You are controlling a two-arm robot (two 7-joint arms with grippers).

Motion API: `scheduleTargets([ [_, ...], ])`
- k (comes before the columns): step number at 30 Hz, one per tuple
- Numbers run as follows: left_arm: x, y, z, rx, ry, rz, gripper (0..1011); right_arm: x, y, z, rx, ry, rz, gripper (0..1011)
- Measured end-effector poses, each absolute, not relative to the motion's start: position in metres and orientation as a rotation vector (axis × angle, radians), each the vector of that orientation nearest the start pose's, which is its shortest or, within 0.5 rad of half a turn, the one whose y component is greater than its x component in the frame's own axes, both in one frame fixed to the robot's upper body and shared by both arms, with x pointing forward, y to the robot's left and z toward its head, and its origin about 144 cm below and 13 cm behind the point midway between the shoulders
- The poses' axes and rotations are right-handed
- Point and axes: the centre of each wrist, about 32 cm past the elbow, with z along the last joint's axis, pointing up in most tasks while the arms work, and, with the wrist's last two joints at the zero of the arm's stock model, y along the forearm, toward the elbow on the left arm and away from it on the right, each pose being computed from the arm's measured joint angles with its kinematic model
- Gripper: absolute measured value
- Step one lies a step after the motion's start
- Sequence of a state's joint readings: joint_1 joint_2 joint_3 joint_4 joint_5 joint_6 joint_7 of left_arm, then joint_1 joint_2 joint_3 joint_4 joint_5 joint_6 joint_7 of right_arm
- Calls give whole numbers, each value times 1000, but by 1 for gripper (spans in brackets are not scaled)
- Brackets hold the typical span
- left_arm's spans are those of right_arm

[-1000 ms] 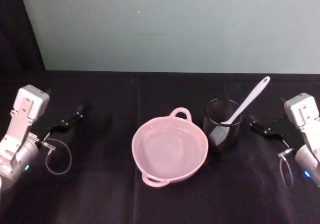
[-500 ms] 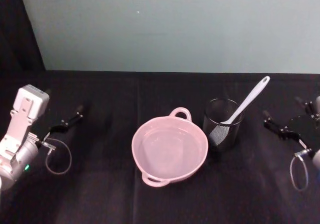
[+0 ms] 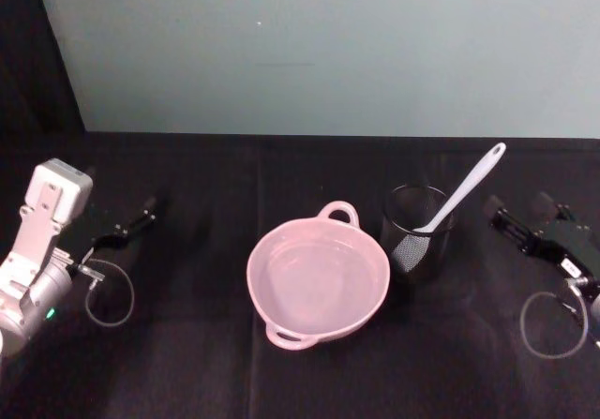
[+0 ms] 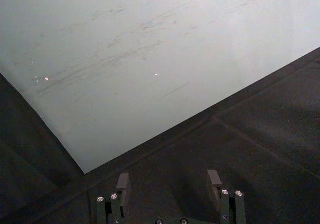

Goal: Use the one hand to pick up the spoon and stir the clear water in the bowl.

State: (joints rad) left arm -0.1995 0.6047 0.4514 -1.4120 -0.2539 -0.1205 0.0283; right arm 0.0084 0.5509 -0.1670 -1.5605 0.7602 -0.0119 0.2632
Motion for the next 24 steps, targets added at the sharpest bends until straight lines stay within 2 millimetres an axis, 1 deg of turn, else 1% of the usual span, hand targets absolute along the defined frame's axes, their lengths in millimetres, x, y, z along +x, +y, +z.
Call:
scheduleTargets([
  [1,489,310,1140,304,-285,1248,1005,459,-338,1158,152,253,-1158,1003],
  [5,489,310,1140,304,-285,1248,1005,464,-336,1159,219,337,-1123,1003],
  [6,489,310,1140,304,-285,1248,1005,467,-336,1159,251,380,-1102,1003],
  [12,489,310,1140,305,-285,1248,1005,483,-336,1162,344,513,-1042,1003],
  [24,489,310,1140,304,-285,1248,1005,500,-332,1166,376,577,-1032,1003],
])
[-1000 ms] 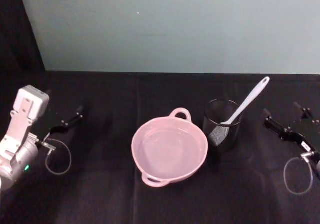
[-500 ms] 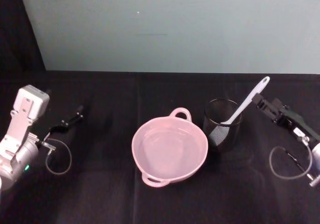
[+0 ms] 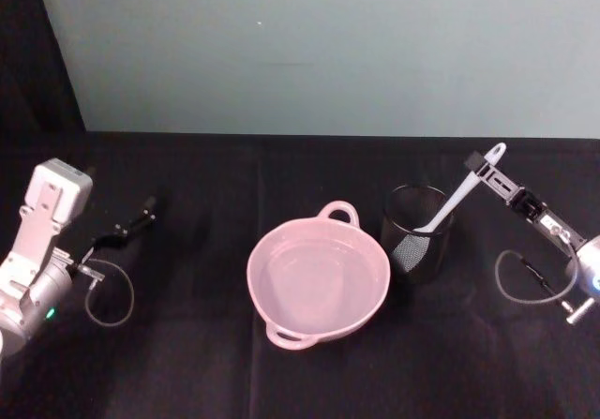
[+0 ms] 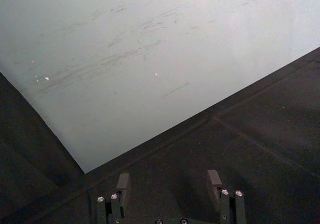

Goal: Use the one hand to pick up the spoon and stir the clear water in the bowl.

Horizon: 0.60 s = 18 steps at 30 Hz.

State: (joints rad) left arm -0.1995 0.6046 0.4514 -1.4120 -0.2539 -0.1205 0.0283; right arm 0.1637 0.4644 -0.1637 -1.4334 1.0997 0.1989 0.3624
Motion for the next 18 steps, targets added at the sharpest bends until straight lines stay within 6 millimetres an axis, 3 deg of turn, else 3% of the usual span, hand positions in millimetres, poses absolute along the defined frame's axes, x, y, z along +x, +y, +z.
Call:
scheduleTargets([
  [18,489,310,1140,304,-285,1248,1005,512,-325,1165,310,542,-1049,1003],
])
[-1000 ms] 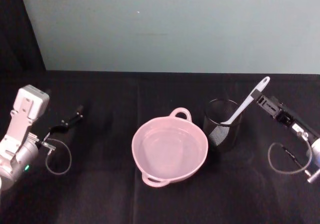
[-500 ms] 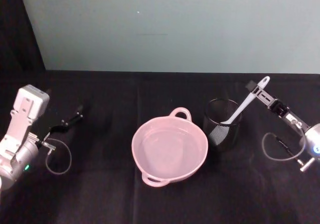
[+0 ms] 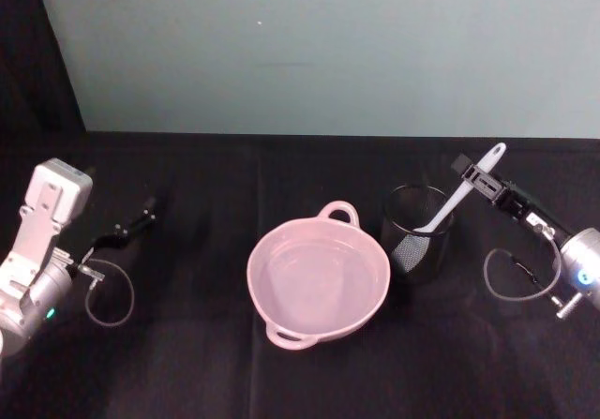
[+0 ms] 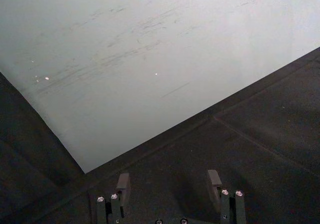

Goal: Use the one hand to pick up the spoon and stir the clear water in the bowl.

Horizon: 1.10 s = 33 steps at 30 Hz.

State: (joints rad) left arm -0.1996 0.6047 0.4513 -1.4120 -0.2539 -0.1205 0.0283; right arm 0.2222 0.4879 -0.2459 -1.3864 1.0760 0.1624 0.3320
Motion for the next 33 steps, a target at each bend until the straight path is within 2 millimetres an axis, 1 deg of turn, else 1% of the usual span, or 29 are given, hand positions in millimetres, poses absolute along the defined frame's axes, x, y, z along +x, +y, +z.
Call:
scheduleTargets([
  [7,489,310,1140,304,-285,1248,1005,509,-323,1166,291,511,-1032,1003],
  [19,489,310,1140,305,-285,1248,1005,510,-323,1166,294,513,-1033,1003],
  [22,489,310,1140,304,-285,1248,1005,510,-323,1166,294,514,-1034,980],
  [23,489,310,1140,304,-285,1248,1005,510,-323,1166,294,514,-1034,937],
  [24,489,310,1140,304,-285,1248,1005,510,-323,1166,294,514,-1034,927],
  [26,489,310,1140,304,-285,1248,1005,510,-323,1166,295,515,-1034,862],
  [28,489,310,1140,304,-285,1248,1005,510,-323,1166,295,515,-1035,835],
  [31,489,310,1140,304,-285,1248,1005,510,-323,1166,295,516,-1035,717],
  [32,489,310,1140,305,-285,1248,1005,510,-323,1166,295,516,-1035,705],
  [33,489,310,1140,304,-285,1248,1005,510,-323,1166,295,516,-1035,658],
])
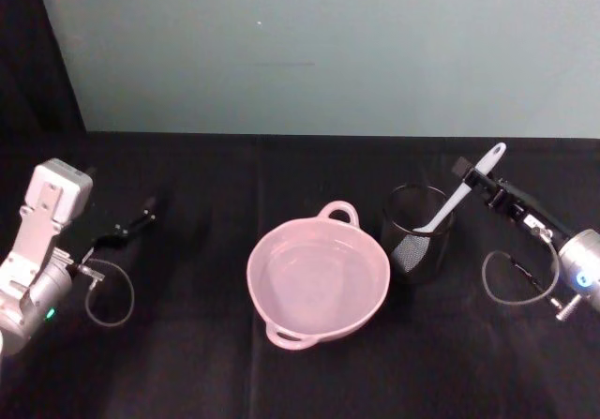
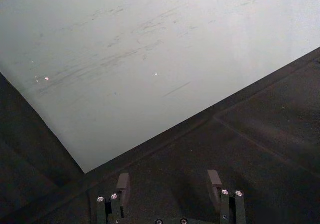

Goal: Use the one hand to pick up the spoon and stir the clear water in the bowl.

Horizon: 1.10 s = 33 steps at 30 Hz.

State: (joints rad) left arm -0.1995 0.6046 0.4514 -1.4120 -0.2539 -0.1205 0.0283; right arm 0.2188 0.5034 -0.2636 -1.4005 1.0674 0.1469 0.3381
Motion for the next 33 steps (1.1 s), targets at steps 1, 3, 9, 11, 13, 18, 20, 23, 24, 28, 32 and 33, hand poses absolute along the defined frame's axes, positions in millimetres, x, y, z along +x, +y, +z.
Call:
scheduleTargets([
  [1,489,310,1140,304,-285,1248,1005,510,-323,1166,295,516,-1035,620],
  [3,489,310,1140,305,-285,1248,1005,510,-323,1166,295,516,-1035,579],
  [9,489,310,1140,304,-285,1248,1005,510,-323,1166,296,517,-1035,375],
  [11,489,310,1140,304,-285,1248,1005,510,-323,1166,296,517,-1035,311],
  [13,489,310,1140,304,-285,1248,1005,510,-323,1166,296,518,-1035,251],
  [18,489,310,1140,304,-285,1248,1005,510,-323,1166,296,518,-1035,126],
  [20,489,310,1140,304,-285,1248,1005,510,-323,1166,296,518,-1035,117],
  [23,489,310,1140,304,-285,1248,1005,510,-323,1166,296,518,-1035,117],
  [24,489,310,1140,305,-285,1248,1005,510,-323,1166,296,518,-1035,117],
  [28,489,310,1140,304,-285,1248,1005,510,-323,1166,296,518,-1035,117],
  [32,489,310,1140,305,-285,1248,1005,508,-321,1173,266,444,-1044,117],
  [33,489,310,1140,304,-285,1248,1005,507,-320,1176,253,411,-1050,117],
])
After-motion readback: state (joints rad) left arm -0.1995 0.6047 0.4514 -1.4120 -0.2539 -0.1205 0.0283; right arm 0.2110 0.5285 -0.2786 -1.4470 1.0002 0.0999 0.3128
